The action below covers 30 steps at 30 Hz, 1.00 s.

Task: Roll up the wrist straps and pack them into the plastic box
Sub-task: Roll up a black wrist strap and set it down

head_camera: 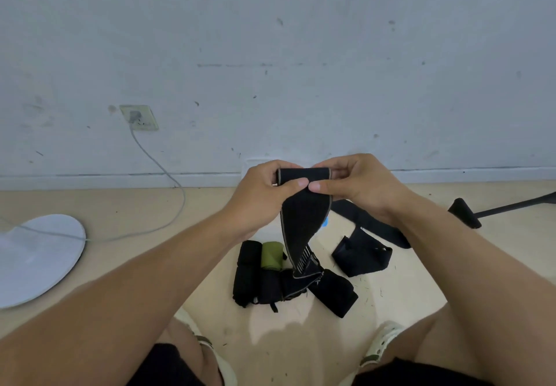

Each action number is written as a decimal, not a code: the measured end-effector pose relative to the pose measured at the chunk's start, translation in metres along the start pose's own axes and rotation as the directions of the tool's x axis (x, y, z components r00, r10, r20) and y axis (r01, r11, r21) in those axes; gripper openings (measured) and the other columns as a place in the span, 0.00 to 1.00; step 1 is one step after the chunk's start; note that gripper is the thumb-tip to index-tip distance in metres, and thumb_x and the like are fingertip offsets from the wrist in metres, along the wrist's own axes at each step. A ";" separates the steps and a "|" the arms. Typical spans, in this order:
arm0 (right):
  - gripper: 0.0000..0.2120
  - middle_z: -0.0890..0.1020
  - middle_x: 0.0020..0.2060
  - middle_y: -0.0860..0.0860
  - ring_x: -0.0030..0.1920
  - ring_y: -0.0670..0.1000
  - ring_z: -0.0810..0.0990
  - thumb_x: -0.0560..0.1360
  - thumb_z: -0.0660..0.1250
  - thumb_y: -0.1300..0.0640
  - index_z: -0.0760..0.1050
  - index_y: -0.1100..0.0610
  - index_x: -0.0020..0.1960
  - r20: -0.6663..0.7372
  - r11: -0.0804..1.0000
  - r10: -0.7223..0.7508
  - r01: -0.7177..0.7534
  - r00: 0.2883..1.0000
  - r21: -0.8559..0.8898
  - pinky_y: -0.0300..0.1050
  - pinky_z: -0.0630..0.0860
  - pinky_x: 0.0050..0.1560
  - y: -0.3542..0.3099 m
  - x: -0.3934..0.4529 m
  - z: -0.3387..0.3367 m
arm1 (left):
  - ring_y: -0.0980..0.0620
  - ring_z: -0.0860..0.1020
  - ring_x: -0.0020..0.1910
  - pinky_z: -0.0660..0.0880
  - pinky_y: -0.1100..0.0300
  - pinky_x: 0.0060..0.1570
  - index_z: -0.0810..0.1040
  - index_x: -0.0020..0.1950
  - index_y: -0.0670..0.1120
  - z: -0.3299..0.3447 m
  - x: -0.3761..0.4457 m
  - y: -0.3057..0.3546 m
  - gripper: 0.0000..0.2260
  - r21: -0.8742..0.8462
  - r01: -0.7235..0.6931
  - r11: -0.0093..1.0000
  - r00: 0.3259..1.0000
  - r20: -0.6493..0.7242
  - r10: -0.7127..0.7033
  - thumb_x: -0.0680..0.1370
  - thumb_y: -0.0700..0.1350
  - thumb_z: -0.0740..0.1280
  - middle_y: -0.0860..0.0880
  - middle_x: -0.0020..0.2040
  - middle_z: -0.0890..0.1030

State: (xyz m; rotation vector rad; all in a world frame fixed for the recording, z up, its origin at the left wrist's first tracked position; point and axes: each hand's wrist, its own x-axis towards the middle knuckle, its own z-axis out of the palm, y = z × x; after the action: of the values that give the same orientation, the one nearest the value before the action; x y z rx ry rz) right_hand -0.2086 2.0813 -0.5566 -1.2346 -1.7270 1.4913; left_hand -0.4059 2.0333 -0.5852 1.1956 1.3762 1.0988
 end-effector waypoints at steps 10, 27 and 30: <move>0.05 0.84 0.40 0.58 0.33 0.52 0.83 0.73 0.79 0.57 0.85 0.51 0.47 -0.070 0.970 -0.169 0.153 0.983 -0.191 0.38 0.76 0.34 -0.042 -0.028 0.003 | 0.44 0.85 0.52 0.81 0.42 0.61 0.81 0.54 0.46 0.001 -0.033 0.036 0.03 -0.055 -0.095 0.994 0.995 -0.018 0.094 0.81 0.43 0.72 0.47 0.47 0.85; 0.14 0.86 0.43 0.52 0.37 0.44 0.84 0.75 0.77 0.61 0.82 0.55 0.60 -0.040 0.998 -0.037 0.034 0.999 -0.052 0.28 0.72 0.32 -0.029 0.005 0.013 | 0.53 0.85 0.50 0.81 0.61 0.48 0.82 0.56 0.52 -0.007 -0.003 0.004 0.09 -0.227 -0.104 0.968 0.991 -0.111 0.080 0.80 0.39 0.73 0.49 0.50 0.85; 0.10 0.88 0.48 0.56 0.39 0.45 0.87 0.79 0.72 0.61 0.82 0.59 0.60 -0.040 0.997 -0.066 0.064 0.997 -0.046 0.27 0.71 0.28 -0.026 0.012 0.016 | 0.50 0.85 0.55 0.81 0.57 0.53 0.83 0.59 0.48 -0.012 0.006 0.004 0.08 -0.264 -0.065 0.962 0.996 -0.074 0.047 0.81 0.41 0.71 0.47 0.54 0.86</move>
State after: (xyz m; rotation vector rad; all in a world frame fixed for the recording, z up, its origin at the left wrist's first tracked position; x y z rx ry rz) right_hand -0.2351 2.0854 -0.5376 -1.2109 -1.7649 1.3877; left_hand -0.4174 2.0397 -0.5809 1.0143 1.2053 1.3285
